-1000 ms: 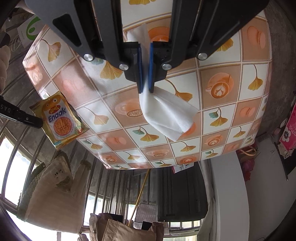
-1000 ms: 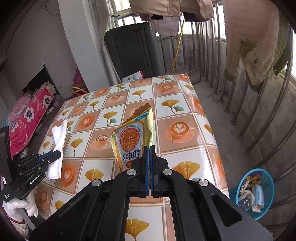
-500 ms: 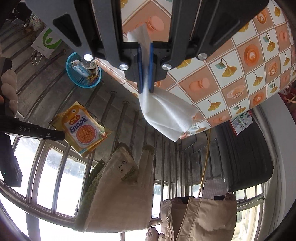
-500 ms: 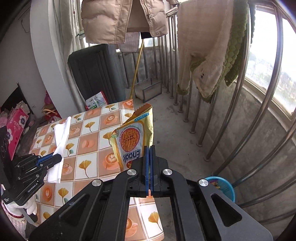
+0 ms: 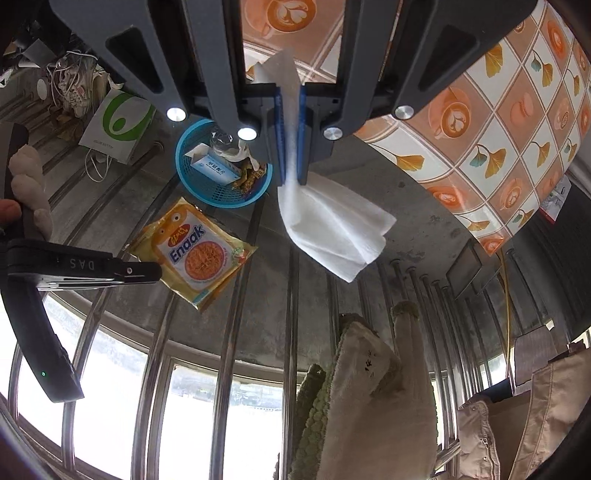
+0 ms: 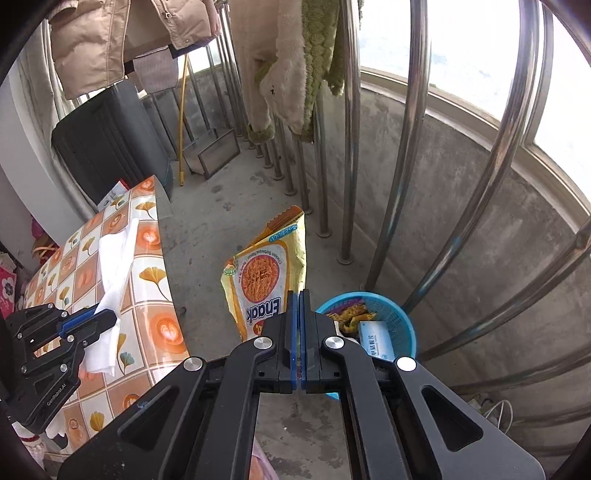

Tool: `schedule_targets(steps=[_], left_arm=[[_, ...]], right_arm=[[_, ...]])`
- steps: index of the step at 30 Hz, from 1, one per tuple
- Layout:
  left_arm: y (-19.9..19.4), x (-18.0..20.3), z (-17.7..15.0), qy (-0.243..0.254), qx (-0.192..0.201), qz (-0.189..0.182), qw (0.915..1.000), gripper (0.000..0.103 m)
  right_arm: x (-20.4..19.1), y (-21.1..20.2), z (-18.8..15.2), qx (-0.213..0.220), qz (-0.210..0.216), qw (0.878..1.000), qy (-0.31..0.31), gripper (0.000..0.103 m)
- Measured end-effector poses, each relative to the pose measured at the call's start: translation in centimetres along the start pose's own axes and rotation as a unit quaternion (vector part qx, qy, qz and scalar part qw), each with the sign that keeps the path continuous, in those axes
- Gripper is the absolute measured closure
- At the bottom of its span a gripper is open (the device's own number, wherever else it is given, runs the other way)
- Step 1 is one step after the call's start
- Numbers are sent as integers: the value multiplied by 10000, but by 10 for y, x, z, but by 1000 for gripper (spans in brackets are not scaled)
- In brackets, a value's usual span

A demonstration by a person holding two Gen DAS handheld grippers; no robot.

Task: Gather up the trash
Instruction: 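Lift the snack bag with the right tool while the left tool lifts the tissue, then carry both items over the blue wastebasket and open both tools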

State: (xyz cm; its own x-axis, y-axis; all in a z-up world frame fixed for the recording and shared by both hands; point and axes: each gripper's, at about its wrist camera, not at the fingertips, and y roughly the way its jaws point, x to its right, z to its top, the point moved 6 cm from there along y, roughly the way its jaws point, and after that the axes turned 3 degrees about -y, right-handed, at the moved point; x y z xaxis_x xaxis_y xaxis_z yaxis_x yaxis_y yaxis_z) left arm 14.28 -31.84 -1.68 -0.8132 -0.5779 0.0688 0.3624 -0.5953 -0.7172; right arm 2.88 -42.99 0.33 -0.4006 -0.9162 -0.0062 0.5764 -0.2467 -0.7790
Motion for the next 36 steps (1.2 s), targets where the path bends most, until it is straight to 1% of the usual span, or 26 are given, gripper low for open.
schedule_targets(steps=[5,11,27,36], left_arm=[[24,19,3,223,-189,14,9996,98],[40,36,4,395,-291,15,9988,98],[73,72,9,776,-516,61,9956,98],[88,91,12,1020,-596,38,9930,97]], right_arm=[[19,13,-10,-197,-45,9997,159,103],[33,27,-20,-361,8,9988,338,103],[72,48,-41,-538,140,9950,829,103],[89,58,-54,-638,141,9917,1105,103]])
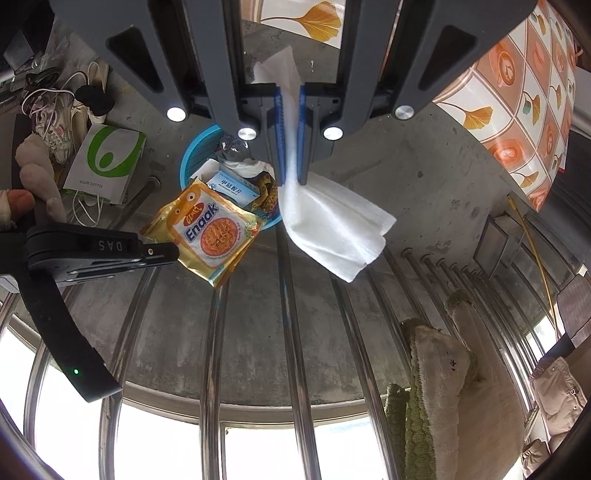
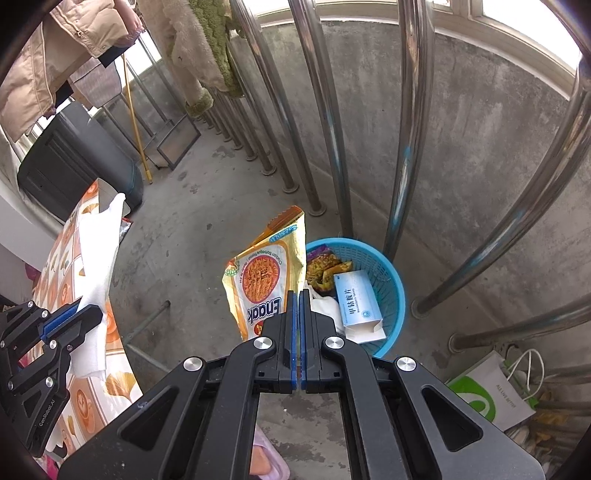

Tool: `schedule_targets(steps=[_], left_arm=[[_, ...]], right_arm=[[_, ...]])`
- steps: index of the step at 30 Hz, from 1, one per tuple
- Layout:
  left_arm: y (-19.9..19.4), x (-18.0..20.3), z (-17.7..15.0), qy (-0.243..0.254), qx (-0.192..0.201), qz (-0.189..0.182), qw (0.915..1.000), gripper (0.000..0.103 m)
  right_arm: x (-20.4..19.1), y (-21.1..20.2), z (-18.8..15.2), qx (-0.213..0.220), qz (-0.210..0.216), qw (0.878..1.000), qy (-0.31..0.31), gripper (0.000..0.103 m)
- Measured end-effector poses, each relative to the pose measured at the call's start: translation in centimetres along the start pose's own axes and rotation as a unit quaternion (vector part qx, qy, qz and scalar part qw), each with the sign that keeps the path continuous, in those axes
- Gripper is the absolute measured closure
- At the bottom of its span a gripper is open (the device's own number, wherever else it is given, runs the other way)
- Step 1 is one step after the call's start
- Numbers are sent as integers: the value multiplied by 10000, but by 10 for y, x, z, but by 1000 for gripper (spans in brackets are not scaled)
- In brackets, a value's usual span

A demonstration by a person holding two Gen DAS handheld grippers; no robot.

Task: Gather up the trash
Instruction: 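Carry both items over the blue wastebasket and open both tools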

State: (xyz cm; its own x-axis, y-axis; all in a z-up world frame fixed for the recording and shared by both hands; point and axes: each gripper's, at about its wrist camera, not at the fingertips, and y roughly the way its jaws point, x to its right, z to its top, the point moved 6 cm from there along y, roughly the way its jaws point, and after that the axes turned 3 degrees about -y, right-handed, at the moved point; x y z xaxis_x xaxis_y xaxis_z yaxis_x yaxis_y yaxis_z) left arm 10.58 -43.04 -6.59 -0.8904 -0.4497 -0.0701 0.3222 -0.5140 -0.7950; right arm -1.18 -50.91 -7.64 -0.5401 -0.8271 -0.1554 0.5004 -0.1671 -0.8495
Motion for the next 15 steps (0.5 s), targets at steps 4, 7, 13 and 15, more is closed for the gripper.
schedule_targets(steps=[4,7,13,15], left_arm=[[10,7,3,33,-66,-112,9999,97],[27,12,6,-200,-281,-667,9972,97],[79,20,14,-831,-839,-1604,9800,97],[97,22,16,-981,-925,-1735,9756,96]], right_arm=[[6,6,-2,-61,-2,9999,112,103],[15,15,-1,-150,12,9995,266,103],[34,46,4,-292,148,9964,777,103],[42,61,4,-382,155,9942,992,101]])
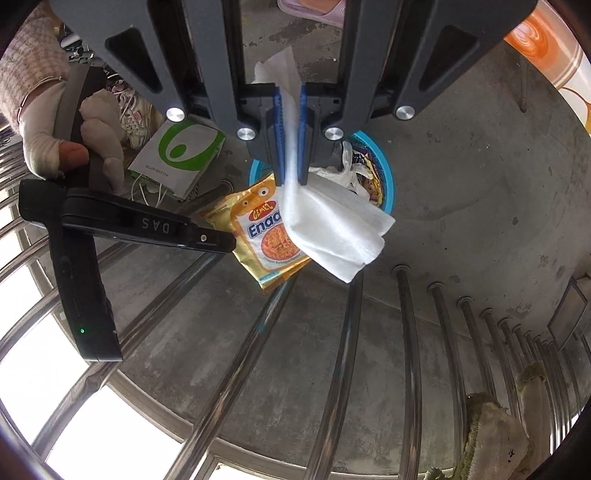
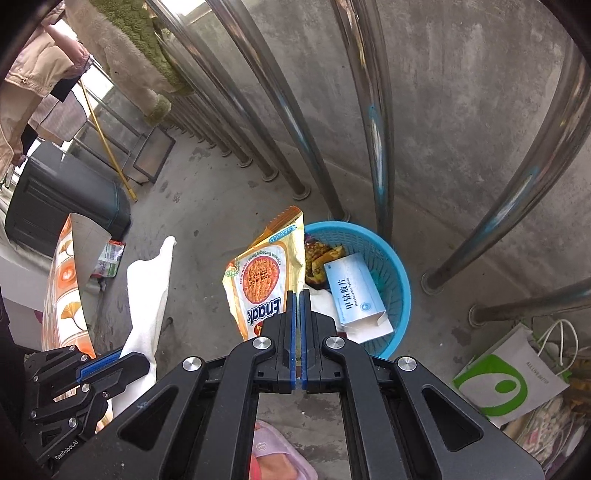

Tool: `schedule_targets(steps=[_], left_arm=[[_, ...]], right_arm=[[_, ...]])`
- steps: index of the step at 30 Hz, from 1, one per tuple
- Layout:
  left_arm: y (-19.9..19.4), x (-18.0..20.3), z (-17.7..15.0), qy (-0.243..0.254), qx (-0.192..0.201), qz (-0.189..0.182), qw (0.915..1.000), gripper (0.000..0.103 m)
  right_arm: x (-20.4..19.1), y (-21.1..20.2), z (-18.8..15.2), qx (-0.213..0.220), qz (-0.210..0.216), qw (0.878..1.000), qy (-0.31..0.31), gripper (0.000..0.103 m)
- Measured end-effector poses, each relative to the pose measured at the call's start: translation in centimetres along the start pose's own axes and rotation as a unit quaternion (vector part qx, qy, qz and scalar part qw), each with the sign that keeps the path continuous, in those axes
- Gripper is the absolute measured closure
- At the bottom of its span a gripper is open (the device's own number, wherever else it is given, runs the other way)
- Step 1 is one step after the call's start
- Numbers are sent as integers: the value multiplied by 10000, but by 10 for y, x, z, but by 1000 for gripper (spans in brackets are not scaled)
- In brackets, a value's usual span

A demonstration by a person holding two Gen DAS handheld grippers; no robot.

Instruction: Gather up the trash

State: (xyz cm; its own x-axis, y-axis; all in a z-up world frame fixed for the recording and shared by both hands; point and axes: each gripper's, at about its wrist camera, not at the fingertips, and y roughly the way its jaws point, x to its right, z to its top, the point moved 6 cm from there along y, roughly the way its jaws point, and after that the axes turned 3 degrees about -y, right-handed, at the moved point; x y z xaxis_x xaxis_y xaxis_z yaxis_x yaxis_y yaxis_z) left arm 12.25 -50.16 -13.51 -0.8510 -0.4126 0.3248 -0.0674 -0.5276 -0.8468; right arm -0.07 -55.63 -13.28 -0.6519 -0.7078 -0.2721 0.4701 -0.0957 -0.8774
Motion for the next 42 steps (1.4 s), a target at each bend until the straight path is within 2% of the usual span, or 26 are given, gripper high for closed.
schedule_targets(steps=[1,2,4,6,8,12,16,20,22,24,27,30,31,32,34,36,38,42], left_arm=[[9,-2,2,-60,-19,-68,10000,89],[17,-5,4,-136,-25,-112,9998,74],[30,-13,5,-379,-29,-204,9991,57],[35,-22,5,-660,-67,-225,9975,56],[29,-30,6,-850,-31,-307,9959,55],[5,-38,11,-951,190,-370,9946,54],[-27,-40,14,-1011,474,-480,9926,54],[-80,-40,9,-1016,927,-536,9890,52],[-114,-42,2,-993,1204,-463,9867,45],[-147,-47,-8,-1038,1485,-216,9832,38],[-199,-57,-29,-1234,1922,117,9735,25],[-250,-74,-59,-1585,2377,681,9559,11],[-264,-81,-71,-1765,2499,933,9474,5],[-278,-88,-84,-1970,2592,1211,9377,5],[-302,-103,-115,-2377,2677,1796,9163,5],[-322,-118,-152,-2727,2724,2282,8941,5],[-340,-129,-189,-3090,2830,2649,8685,5],[-369,-148,-259,-3936,2953,3246,8078,5]], right_arm=[[3,7,1,-24,9,10000,82,97],[6,16,2,-63,75,9998,154,95],[14,35,1,-198,96,9991,358,65],[24,45,-2,-211,-89,9986,480,64],[28,48,-6,-229,-85,9981,567,64],[25,35,-10,-139,-105,9990,405,64],[17,15,-3,78,-88,9998,176,64],[-8,-16,5,444,-31,9987,-254,64],[-28,-35,8,660,51,9961,-583,57],[-53,-56,7,915,196,9909,-973,49],[-91,-82,2,1206,399,9803,-1511,43],[-134,-107,-8,1459,740,9644,-2076,36],[-148,-115,-11,1564,848,9575,-2270,31],[-163,-124,-17,1699,982,9485,-2485,27],[-189,-139,-27,1999,1170,9292,-2879,11],[-213,-145,-37,2254,1152,9146,-3153,8],[-235,-141,-48,2278,1143,9045,-3418,8],[-278,-133,-72,2134,1308,8897,-3819,8]])
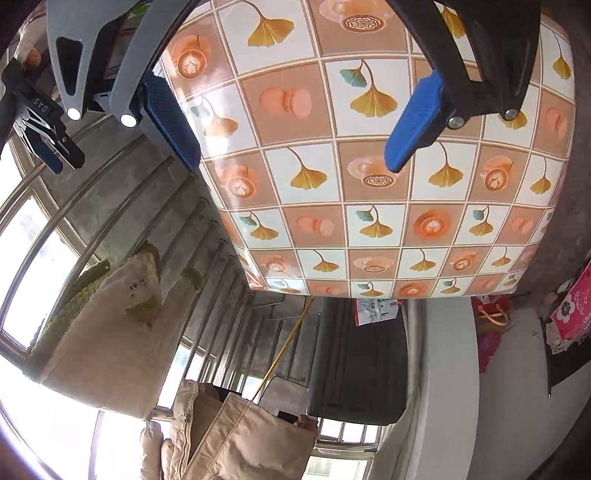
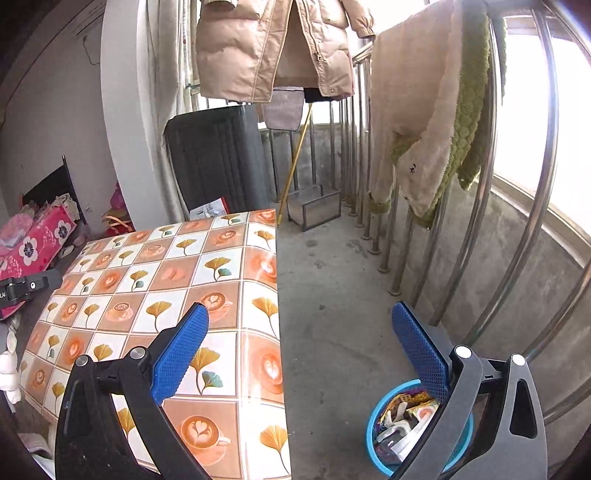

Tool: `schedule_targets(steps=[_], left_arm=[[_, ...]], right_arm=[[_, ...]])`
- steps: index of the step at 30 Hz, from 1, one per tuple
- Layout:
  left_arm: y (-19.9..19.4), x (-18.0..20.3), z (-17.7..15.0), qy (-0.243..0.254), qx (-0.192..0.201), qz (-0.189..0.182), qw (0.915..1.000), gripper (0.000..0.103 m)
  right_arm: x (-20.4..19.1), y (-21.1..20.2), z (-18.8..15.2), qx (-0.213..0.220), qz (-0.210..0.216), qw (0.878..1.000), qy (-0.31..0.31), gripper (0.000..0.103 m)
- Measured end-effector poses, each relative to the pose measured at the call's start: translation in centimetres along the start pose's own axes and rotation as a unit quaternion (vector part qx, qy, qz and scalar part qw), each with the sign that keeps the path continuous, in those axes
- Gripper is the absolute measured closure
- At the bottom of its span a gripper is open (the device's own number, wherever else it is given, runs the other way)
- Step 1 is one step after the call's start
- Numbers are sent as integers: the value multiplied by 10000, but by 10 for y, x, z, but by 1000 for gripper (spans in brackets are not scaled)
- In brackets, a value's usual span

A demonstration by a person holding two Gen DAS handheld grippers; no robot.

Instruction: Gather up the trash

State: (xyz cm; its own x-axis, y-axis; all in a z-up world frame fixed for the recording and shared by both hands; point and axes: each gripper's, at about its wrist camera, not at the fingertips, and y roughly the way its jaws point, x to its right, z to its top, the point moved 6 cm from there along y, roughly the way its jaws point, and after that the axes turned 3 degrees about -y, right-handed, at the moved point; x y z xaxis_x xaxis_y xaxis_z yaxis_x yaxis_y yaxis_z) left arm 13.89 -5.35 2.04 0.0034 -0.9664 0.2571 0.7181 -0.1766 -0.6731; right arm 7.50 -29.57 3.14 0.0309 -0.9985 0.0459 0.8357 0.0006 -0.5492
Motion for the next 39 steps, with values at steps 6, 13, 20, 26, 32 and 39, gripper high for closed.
schedule_targets(steps=[6,13,20,26,32,39], left_arm=[[-15,-68,-20,-674,-74,885,9938,5],[-25,-80,-21,-390,200,1395,9893,5],[-25,-69,-12,-152,445,1429,9886,5],[-22,-57,-6,-144,495,1042,9932,5],[-17,-52,-28,-551,263,813,9948,5],[4,-18,-67,-108,-538,551,9970,5]], right_arm=[[-45,-5,15,102,255,9996,-88,8],[-70,-28,13,194,21,9998,-82,8],[-61,-33,10,284,-409,9987,99,8],[-56,-33,7,350,-663,9971,90,8],[-67,-39,-5,186,-714,9969,-283,8],[-79,-39,-48,-684,-843,9889,-1012,8]])
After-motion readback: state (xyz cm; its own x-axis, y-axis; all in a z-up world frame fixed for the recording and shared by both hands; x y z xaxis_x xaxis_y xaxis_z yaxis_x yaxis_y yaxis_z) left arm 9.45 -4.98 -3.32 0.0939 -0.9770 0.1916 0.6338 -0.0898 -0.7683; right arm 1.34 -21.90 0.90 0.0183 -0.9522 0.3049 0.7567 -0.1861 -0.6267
